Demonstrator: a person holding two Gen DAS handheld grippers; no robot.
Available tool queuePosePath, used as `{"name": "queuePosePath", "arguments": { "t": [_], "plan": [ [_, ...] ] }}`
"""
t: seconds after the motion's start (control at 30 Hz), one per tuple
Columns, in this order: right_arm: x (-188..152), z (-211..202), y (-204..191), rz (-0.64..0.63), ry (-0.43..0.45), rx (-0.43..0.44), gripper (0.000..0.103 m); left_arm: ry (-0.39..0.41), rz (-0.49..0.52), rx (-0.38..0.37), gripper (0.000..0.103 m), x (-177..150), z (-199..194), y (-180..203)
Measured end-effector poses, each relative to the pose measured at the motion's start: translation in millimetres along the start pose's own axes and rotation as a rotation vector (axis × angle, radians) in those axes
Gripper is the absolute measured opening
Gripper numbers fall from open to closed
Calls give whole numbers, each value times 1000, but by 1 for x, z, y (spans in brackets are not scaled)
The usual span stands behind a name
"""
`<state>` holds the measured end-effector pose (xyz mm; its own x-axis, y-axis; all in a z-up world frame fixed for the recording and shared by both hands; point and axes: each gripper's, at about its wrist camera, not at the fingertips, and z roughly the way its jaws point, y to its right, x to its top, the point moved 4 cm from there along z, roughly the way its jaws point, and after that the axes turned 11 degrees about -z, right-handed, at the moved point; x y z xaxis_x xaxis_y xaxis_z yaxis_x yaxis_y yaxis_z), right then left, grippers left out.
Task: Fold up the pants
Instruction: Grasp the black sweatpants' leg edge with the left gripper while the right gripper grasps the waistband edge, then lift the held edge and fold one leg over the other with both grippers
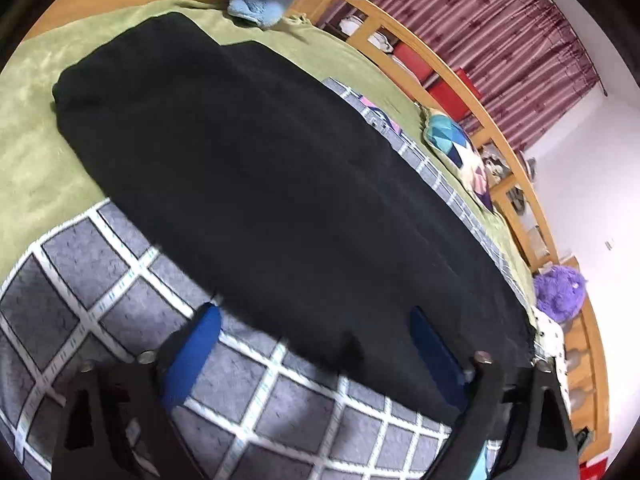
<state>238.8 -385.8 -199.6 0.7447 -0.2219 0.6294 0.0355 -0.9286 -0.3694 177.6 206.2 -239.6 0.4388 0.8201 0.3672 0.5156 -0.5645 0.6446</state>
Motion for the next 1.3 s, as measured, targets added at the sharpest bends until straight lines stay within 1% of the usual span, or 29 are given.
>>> {"name": "queuePosePath", "arguments": {
  "t": [0.03, 0.07, 0.1, 0.13, 0.17, 0.23, 0.27, 0.33, 0.37, 0.47, 0.53, 0.6, 0.67, 0.77, 0.83, 0.87, 0.93, 1.0, 1.03, 1.07, 1.1, 1.13, 1.2, 1.27, 1.3],
  "plan": [
    [1, 3, -1, 17, 0, 10, 71, 8, 2, 7, 82, 1, 2, 1],
    [2, 6, -1, 25, 1, 12, 68, 15, 3, 13, 80, 2, 4, 2],
    [4, 9, -2, 28, 3, 5, 62, 19, 5, 15, 76, 2, 5, 3],
    [5, 12, -3, 21, 4, -10, 43, 25, 9, 21, 66, 3, 6, 3],
    [5, 16, -5, 6, 1, -28, 28, 28, 10, 29, 58, 4, 6, 2],
    [5, 22, -11, -20, -12, -37, 18, 26, -10, 42, 14, 8, 8, -1],
    [5, 22, -12, -24, -4, -44, 17, 21, -28, 42, 10, 11, 9, -3],
    [8, 16, -19, -41, 20, -57, 16, 31, -71, 7, 9, 16, 2, -5],
    [11, 13, -21, -41, 32, -55, 16, 39, -70, -3, 9, 19, -4, -2],
    [21, -1, -24, -16, 59, -29, 15, 80, 3, 6, 9, 28, -25, 24],
    [36, -10, -29, -24, 83, -6, 14, 111, 57, -16, 9, 39, -39, 48],
    [59, -15, -39, -57, 104, 10, 14, 135, 102, -20, 9, 49, -46, 69],
    [88, -15, -51, -87, 123, 17, 14, 154, 156, -7, 9, 63, -45, 91],
    [134, -7, -73, -167, 148, 19, 14, 172, 202, 3, 9, 84, -34, 113],
    [154, 3, -79, -201, 154, 13, 14, 176, 222, 20, 9, 102, -15, 129],
    [169, 13, -83, -213, 151, 12, 14, 175, 225, 25, 9, 106, -10, 134],
    [191, 33, -86, -217, 144, 11, 14, 164, 234, 34, 9, 122, 16, 149],
    [214, 62, -87, -217, 127, 2, 14, 149, 231, 51, 9, 139, 46, 163],
    [225, 81, -86, -213, 113, -7, 16, 144, 226, 53, 11, 144, 59, 166],
    [233, 99, -84, -199, 92, -17, 23, 132, 221, 73, 13, 148, 72, 169],
    [237, 113, -83, -183, 76, -24, 27, 115, 218, 97, 17, 148, 83, 170],
    [238, 126, -81, -161, 61, -22, 35, 80, 217, 130, 24, 146, 97, 170],
    [232, 138, -83, -145, 56, -7, 38, 46, 220, 133, 31, 137, 107, 167],
    [219, 138, -87, -171, 65, 7, 52, 57, 231, 130, 43, 127, 104, 164],
    [210, 135, -90, -195, 68, 6, 53, 62, 242, 134, 55, 121, 97, 160]
  ]
}}
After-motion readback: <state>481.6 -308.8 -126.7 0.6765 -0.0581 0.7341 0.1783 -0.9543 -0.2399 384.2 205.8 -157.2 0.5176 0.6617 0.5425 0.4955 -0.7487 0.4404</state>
